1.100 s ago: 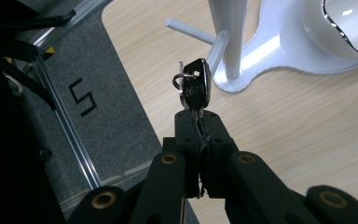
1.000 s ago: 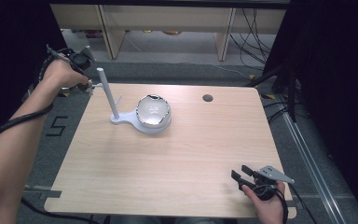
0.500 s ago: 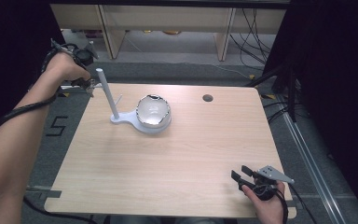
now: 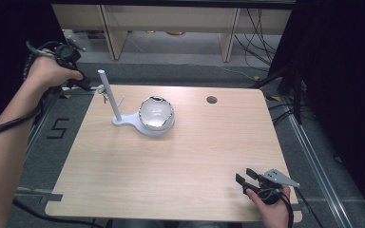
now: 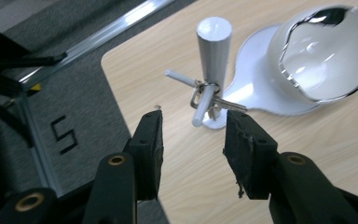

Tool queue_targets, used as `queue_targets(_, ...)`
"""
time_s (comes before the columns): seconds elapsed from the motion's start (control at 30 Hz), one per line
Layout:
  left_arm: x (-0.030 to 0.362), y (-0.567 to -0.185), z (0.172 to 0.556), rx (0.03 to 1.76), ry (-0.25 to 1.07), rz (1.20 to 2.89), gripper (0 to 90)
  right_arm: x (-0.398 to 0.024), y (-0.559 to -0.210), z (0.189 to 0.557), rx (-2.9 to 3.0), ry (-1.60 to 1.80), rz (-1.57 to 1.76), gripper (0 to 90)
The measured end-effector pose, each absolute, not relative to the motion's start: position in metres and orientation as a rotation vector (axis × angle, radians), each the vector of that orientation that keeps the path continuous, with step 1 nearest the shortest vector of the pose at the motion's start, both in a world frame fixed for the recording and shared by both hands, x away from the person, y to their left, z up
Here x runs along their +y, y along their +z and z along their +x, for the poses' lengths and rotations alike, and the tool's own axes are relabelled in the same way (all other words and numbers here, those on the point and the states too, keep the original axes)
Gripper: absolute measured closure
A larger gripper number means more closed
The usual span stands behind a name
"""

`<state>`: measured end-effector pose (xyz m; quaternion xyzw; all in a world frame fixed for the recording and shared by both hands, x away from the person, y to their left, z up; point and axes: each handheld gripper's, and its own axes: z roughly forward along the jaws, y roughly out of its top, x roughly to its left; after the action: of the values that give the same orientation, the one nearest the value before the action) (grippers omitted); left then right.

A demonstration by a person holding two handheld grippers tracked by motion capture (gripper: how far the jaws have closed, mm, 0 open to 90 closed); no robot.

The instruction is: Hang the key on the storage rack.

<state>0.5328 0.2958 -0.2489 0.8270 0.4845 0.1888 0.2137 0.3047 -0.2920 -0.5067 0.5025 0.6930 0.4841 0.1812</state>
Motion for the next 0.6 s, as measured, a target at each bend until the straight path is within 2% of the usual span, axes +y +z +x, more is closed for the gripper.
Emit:
queue_targets(0.07,0.302,-0.252,0.525,1.349,0.504,2.273,56.4,-0.295,-0.508,0.308,1.956,1.329,1.34,45.9)
queue_targets(0.2,0.313,-0.259,0.509,1.36,0.554,2.217,51.5,-0.289,-0.505,0.303,1.958,1.361,1.438,45.9)
queue_targets(0.3,0.315,-0.264,0.499,1.358,0.558,2.167,49.0,-0.293,-0.506,0.307,1.984,1.339,1.341,45.9)
queue_targets(0.5,0.317,-0.281,0.467,1.295,0.622,2.052,45.7,-0.292,-0.507,0.307,1.983,1.321,1.349,45.8)
queue_targets(0.6,0.313,-0.301,0.437,1.206,0.703,2.019,46.6,-0.289,-0.506,0.305,1.956,1.365,1.409,45.8)
